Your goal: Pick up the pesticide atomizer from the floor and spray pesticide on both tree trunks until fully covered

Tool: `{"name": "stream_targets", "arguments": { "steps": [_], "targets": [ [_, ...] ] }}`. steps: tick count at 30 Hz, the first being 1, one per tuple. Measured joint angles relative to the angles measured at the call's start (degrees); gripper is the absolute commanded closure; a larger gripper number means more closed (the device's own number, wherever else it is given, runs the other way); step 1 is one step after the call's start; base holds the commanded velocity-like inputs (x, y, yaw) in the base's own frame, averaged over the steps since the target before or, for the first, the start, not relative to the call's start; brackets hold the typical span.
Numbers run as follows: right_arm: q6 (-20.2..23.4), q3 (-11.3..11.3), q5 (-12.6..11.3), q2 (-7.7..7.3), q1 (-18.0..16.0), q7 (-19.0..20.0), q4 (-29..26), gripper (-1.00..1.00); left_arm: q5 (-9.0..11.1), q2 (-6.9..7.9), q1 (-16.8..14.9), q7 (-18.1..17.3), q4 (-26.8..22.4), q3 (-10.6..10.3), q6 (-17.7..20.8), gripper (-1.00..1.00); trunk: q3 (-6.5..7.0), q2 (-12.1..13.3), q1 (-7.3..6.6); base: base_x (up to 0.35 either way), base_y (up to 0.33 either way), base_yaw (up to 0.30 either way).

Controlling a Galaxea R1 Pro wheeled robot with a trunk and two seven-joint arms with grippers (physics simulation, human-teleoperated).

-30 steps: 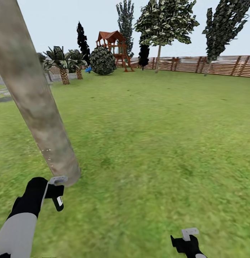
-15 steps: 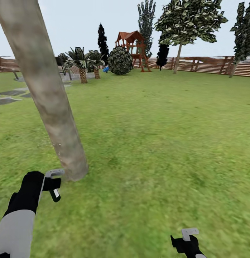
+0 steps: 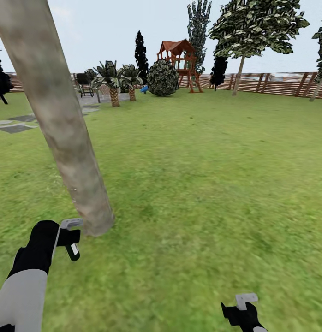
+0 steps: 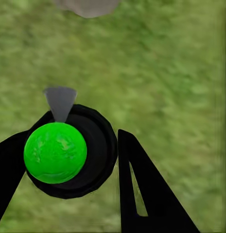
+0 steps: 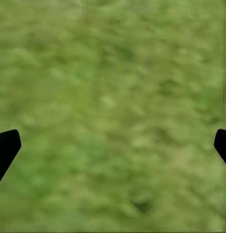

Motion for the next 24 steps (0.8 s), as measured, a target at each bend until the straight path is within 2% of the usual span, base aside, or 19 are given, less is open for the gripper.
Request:
{"name": "stream_targets", "arguments": {
  "steps": [10,18,21,23,24],
  "targets": [
    [0.03,0.04,0.0,0.04,0.0,0.0,-0.08,-1.0,0.04,-0.07,0.0,0.0,0.07,-0.07,0.0,1.0,0.0,0.0,0.0,0.289,-0.124,0.017],
    [0.03,0.04,0.0,0.07,-0.02,0.0,-0.07,-1.0,0.05,-0.17,0.02,-0.01,0.06,-0.12,-0.02,1.0,0.0,0.0,0.03,0.037,-0.247,0.252],
    [0.07,0.04,0.0,0.07,-0.01,0.0,-0.08,-1.0,-0.04,-0.03,0.01,-0.01,0.05,-0.27,0.06,1.0,0.0,0.0,0.03,0.001,-0.094,0.185],
    [0.08,0.04,0.01,0.06,0.0,0.0,-0.08,-1.0,-0.01,0.3,0.0,0.0,0.07,-1.06,0.11,1.0,0.0,0.0,0.03,0.0,-0.024,0.054],
    [0.06,0.04,0.01,0.06,0.0,0.0,-0.09,-1.0,0.17,0.33,-0.02,-0.01,0.1,-2.1,0.22,1.0,0.0,0.0,0.03,0.0,-0.007,0.015]
  ]
}}
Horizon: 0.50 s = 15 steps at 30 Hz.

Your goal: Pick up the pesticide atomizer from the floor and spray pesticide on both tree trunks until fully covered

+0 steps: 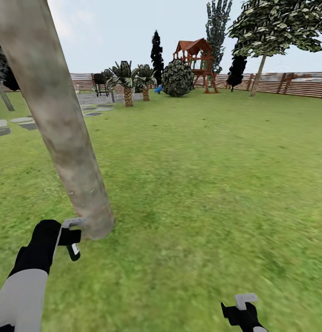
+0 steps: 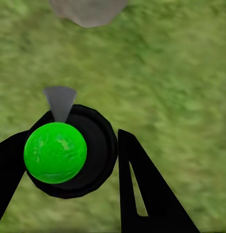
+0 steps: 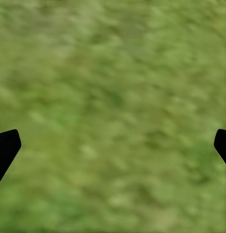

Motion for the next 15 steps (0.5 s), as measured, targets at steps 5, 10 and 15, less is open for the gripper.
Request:
{"name": "stream_targets", "arguments": {
  "steps": [5,10,15],
  "targets": [
    [0.0,0.0,0.0,0.0,0.0,0.0,0.0,-1.0,-0.28,0.42,-3.17,0.02,1.14,-4.94,1.52,1.0,0.0,0.0,0.0,0.0,-0.001,0.002],
    [0.03,0.0,0.0,0.0,0.0,0.0,0.0,-1.0,0.04,6.26,-4.1,-0.05,1.6,-4.93,1.68,1.0,0.0,0.0,0.0,0.0,0.0,0.0],
    [0.01,0.0,0.0,0.0,0.0,0.0,0.06,-1.0,0.6,2.03,-4.21,-0.1,1.27,-5.59,1.82,1.0,0.0,0.0,-0.03,0.149,0.0,0.0]
  ]
}}
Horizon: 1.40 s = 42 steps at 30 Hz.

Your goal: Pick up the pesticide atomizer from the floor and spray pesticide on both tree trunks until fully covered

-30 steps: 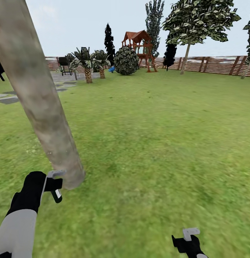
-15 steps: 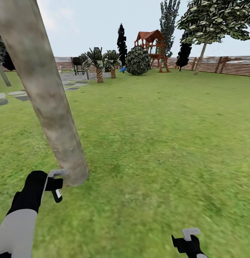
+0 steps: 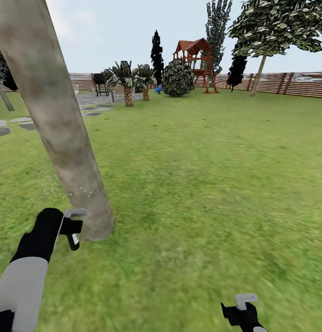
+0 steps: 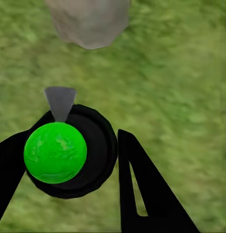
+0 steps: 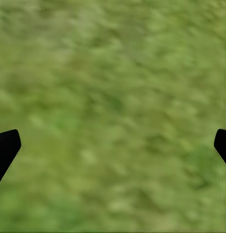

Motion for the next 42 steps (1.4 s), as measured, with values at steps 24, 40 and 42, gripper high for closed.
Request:
{"name": "stream_targets", "arguments": {
  "steps": [24,40,42],
  "targets": [
    [0.02,0.0,0.0,0.0,-0.01,0.0,-0.05,-1.0,-0.25,8.61,-4.77,-0.42,5.8,-0.12,0.77,1.0,0.0,0.0,0.03,0.039,0.0,0.01],
    [-0.08,-0.08,-0.01,-0.18,-0.01,0.0,-0.05,-1.0,-0.14,5.45,-4.56,-0.42,5.39,0.02,0.57,1.0,0.0,0.0,0.04,-0.03,-0.2,0.063],
    [-0.08,-0.08,-0.01,-0.18,-0.01,0.0,-0.06,-1.0,-0.22,5.47,-4.56,-0.42,5.63,0.07,0.5,1.0,0.0,0.0,0.05,-0.127,-0.244,0.0]
  ]
}}
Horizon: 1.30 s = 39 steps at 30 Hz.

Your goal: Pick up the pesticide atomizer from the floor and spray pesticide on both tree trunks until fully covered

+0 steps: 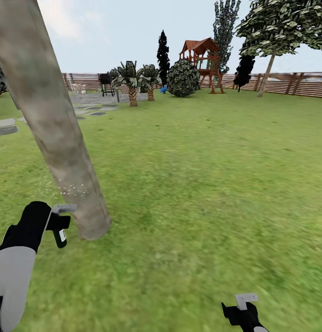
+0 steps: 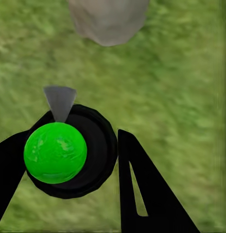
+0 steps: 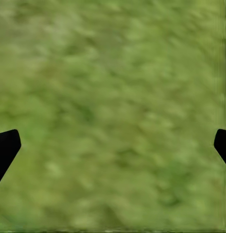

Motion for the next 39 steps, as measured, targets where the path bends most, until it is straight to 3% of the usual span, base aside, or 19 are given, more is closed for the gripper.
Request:
{"name": "stream_targets", "arguments": {
  "steps": [15,22,28,39],
  "targets": [
    [0.04,0.06,0.0,0.09,0.0,0.0,-0.08,-1.0,-0.3,0.54,0.8,0.38,1.44,0.38,-0.32,1.0,0.0,0.0,-0.05,0.128,-0.237,0.148],
    [0.04,0.08,0.0,0.09,0.0,0.0,-0.08,-1.0,0.05,-0.03,1.84,0.48,1.69,0.3,-0.54,1.0,0.0,0.0,-0.04,0.224,-0.188,0.006],
    [0.05,0.08,0.0,0.09,0.0,0.0,-0.08,-1.0,0.11,-0.44,1.87,0.46,1.31,0.38,-0.55,1.0,0.0,0.0,-0.01,-0.103,-0.255,0.019],
    [0.08,0.08,0.0,0.18,-0.01,0.0,-0.06,-1.0,0.08,-0.53,1.89,0.44,1.37,0.49,-0.62,1.0,0.0,0.0,-0.04,-0.007,-0.255,0.257]
  ]
}}
